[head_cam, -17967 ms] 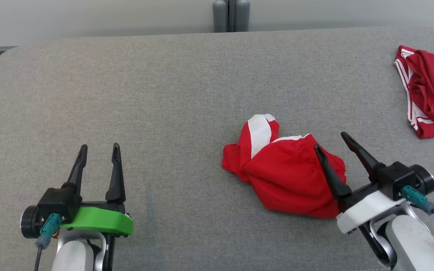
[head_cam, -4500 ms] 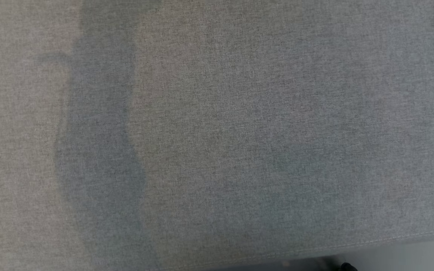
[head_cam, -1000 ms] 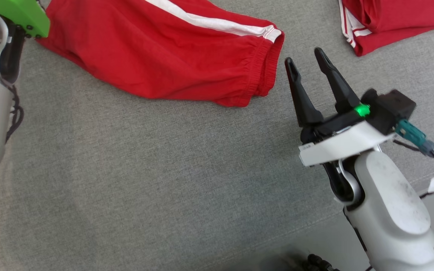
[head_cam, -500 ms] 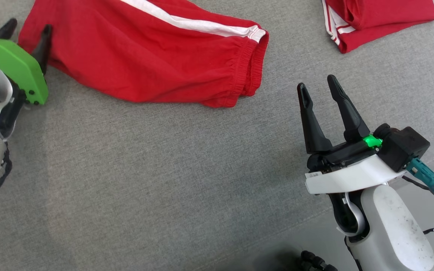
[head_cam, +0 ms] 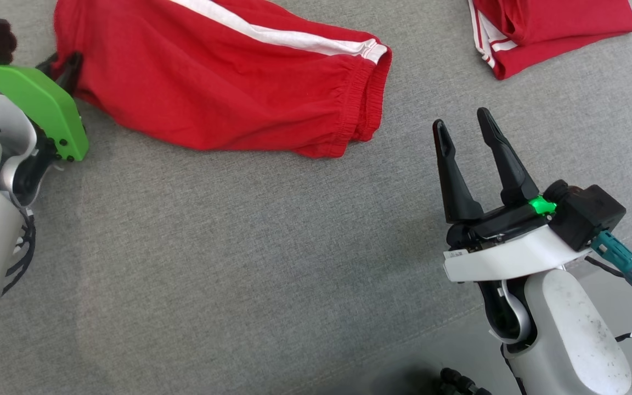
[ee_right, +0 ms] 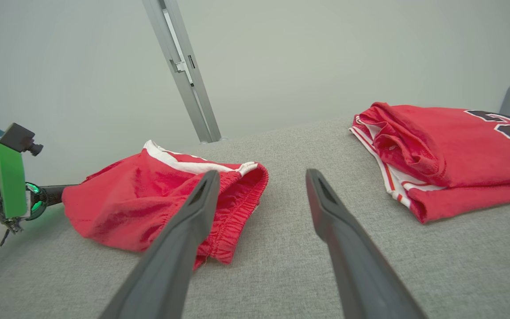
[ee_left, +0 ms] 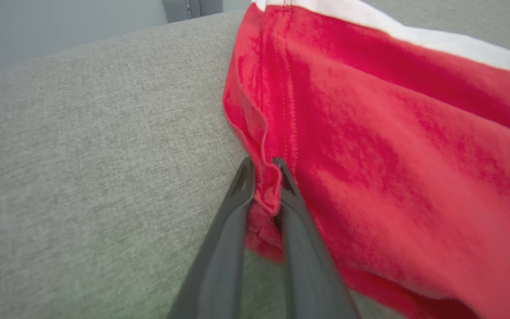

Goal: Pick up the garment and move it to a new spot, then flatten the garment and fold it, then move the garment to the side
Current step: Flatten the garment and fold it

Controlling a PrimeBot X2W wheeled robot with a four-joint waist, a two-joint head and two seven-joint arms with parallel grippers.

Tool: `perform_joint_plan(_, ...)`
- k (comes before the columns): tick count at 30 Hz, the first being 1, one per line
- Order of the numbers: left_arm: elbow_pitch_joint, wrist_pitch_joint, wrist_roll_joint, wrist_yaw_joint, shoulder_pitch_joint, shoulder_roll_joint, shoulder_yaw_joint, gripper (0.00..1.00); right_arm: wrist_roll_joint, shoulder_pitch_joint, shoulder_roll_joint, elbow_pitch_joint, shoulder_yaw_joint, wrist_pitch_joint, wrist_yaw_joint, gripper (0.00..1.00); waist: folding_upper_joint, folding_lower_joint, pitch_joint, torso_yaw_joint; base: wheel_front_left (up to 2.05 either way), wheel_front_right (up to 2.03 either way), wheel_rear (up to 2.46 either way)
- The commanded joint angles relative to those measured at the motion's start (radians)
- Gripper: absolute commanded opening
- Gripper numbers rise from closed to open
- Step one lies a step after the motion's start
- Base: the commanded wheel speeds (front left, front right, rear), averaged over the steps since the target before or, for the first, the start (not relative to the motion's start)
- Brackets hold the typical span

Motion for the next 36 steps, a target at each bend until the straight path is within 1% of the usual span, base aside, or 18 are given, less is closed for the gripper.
perform_joint_plan(1,0.005,-0.006,-0.008,-0.003,0.016,0.001,-0.007,0.00,-0.008,0.009,0.001,-0.002,-0.003,0.000,-0.001,1.00,0.0000,0.0000,-0.007,0.009,0.00,0.00,0.00)
perform_joint_plan(9,-0.023,-0.100,-0.059,-0.003,0.030,-0.007,0.012,0.00,-0.012,0.021,0.001,0.004,-0.016,0.008,-0.001,1.00,0.0000,0.0000,-0.058,0.047,0.00,0.00,0.00)
perform_joint_plan(17,-0.090,-0.185,-0.104,0.003,0.141,-0.016,0.023,0.00,-0.012,0.071,0.002,0.011,-0.057,0.016,-0.001,1.00,0.0000,0.0000,-0.143,0.112,0.00,0.00,0.00)
perform_joint_plan(21,-0.139,-0.211,-0.128,0.026,0.228,-0.016,0.033,0.00,-0.015,0.098,0.002,0.004,-0.077,0.029,-0.001,1.00,0.0000,0.0000,-0.179,0.137,0.00,0.00,0.00)
perform_joint_plan(25,-0.205,-0.235,-0.153,0.059,0.322,-0.017,0.038,0.00,-0.017,0.126,0.002,-0.003,-0.106,0.036,-0.001,1.00,0.0000,0.0000,-0.204,0.161,0.00,0.00,0.00)
perform_joint_plan(29,-0.277,-0.255,-0.166,0.097,0.416,-0.013,0.037,0.00,-0.014,0.152,0.003,-0.009,-0.133,0.043,-0.001,1.00,0.0000,0.0000,-0.219,0.179,0.00,0.00,0.00)
perform_joint_plan(31,-0.315,-0.270,-0.171,0.126,0.471,-0.010,0.036,0.00,-0.014,0.165,0.004,-0.012,-0.144,0.048,-0.001,1.00,0.0000,0.0000,-0.224,0.185,0.00,0.00,0.00)
perform_joint_plan(32,-0.321,-0.273,-0.168,0.134,0.484,-0.010,0.032,0.24,-0.014,0.167,0.004,-0.012,-0.144,0.050,-0.001,1.00,0.0000,0.0000,-0.225,0.186,0.00,0.00,0.00)
perform_joint_plan(33,-0.329,-0.282,-0.159,0.144,0.497,-0.011,0.029,0.86,-0.015,0.170,0.004,-0.012,-0.143,0.052,-0.001,1.00,0.0000,0.0000,-0.228,0.186,0.00,0.00,0.00)
perform_joint_plan(34,-0.336,-0.296,-0.154,0.155,0.507,-0.014,0.032,1.00,-0.016,0.173,0.005,-0.011,-0.144,0.054,-0.001,1.00,0.0000,0.0000,-0.231,0.186,0.00,0.00,0.00)
perform_joint_plan(36,-0.342,-0.324,-0.139,0.175,0.523,-0.015,0.036,1.00,-0.017,0.175,0.005,-0.006,-0.147,0.054,-0.001,1.00,0.0000,0.0000,-0.240,0.187,0.00,0.00,0.00)
